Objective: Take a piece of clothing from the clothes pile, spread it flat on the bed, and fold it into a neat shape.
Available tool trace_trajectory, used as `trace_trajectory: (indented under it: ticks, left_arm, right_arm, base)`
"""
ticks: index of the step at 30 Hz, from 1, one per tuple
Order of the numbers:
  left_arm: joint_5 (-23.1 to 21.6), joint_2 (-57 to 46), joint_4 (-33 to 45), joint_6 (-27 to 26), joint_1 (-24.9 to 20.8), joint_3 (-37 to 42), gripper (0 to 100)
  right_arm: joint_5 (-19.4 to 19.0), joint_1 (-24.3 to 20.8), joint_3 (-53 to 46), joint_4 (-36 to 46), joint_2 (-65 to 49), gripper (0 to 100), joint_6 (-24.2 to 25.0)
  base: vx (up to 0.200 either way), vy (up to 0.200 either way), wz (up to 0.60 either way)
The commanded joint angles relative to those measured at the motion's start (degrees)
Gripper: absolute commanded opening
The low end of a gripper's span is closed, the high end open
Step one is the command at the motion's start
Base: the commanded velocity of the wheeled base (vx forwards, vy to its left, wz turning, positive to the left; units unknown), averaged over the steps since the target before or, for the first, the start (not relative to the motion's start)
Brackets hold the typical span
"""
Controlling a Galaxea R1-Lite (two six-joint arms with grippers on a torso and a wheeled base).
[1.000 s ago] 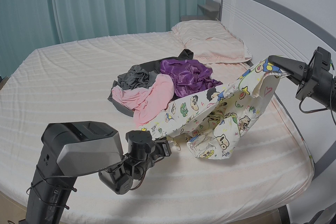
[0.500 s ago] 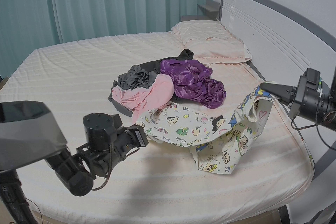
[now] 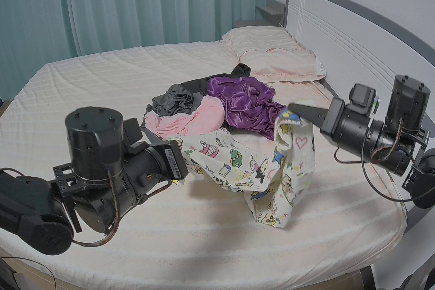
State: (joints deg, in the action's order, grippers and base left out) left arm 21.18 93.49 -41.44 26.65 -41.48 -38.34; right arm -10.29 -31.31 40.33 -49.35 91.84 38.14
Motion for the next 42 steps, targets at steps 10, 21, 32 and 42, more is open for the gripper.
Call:
trace_trajectory:
  ticks: [10, 21, 32, 42]
  left_arm:
    - [2.1, -5.2, 3.8, 6.3, -4.7, 4.9, 0]
    - [2.5, 1.6, -10.9, 10.7, -4.3, 12.4, 0]
    - [2.4, 2.6, -11.2, 13.5, -4.7, 15.4, 0]
    - [2.4, 2.1, -11.2, 14.4, -4.7, 15.8, 0]
  right_arm:
    - [2.6, -7.2, -5.0, -10.4, 3.3, 0, 0.0]
    - [3.0, -7.1, -8.9, -10.7, 3.4, 0, -0.1]
    - [3.4, -7.0, -9.2, -10.7, 3.4, 0, 0.0]
    - [3.4, -6.8, -9.5, -10.7, 3.2, 0, -0.1]
  base:
    - [0.0, 0.0, 0.0]
    - [0.0, 0.0, 0.0]
    - [-0.109, 0.0, 0.0]
    - [-0.12, 0.0, 0.0]
